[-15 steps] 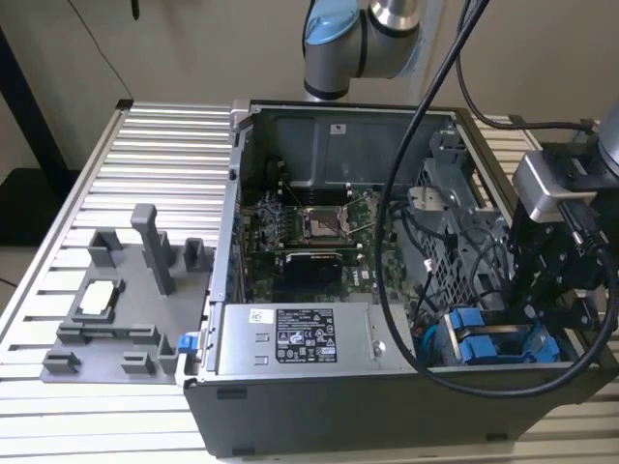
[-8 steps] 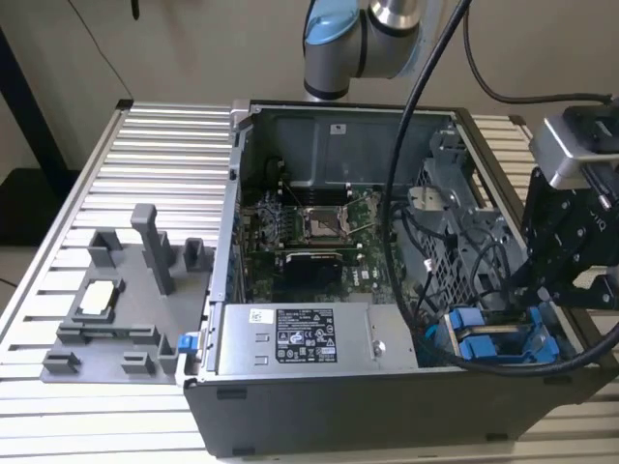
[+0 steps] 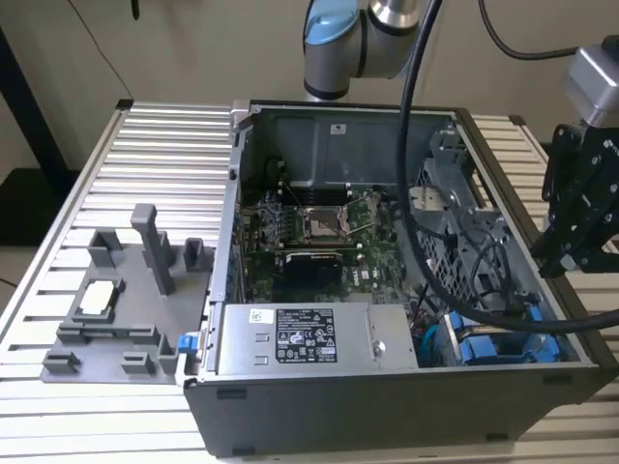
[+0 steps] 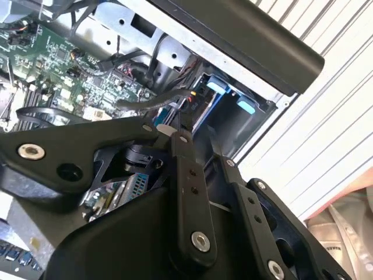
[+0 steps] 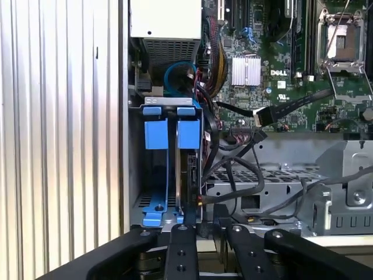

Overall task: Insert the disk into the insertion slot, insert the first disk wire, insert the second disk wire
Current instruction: 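Insert the first disk wire, then insert the second disk wire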

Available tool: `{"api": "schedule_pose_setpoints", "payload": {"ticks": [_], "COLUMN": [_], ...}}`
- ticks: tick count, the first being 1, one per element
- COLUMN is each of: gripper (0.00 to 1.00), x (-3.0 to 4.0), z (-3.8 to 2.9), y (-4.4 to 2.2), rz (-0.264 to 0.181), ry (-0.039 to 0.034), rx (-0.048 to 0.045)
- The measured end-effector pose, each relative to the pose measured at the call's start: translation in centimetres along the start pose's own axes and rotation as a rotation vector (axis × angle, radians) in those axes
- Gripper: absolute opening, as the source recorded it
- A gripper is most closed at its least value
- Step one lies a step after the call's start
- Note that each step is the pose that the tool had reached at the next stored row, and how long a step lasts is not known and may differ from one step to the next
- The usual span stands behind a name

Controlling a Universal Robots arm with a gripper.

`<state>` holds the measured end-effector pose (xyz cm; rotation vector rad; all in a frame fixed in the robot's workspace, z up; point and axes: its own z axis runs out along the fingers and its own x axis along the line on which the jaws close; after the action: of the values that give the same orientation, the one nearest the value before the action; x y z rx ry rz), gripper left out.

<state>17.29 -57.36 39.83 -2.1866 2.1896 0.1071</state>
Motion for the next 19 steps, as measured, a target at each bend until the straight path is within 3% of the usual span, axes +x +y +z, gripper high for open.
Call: {"api": "schedule_pose_setpoints", "payload": {"ticks": [11,19], "gripper": [0.27,0.27], "x": [-0.16,-2.34], "z": [-0.17,0.05], "y": [0.01,0.00], "rz": [0.000,0.000], "ry": [0.0006,0.0002], "rx": [0.0000,0.0000]}}
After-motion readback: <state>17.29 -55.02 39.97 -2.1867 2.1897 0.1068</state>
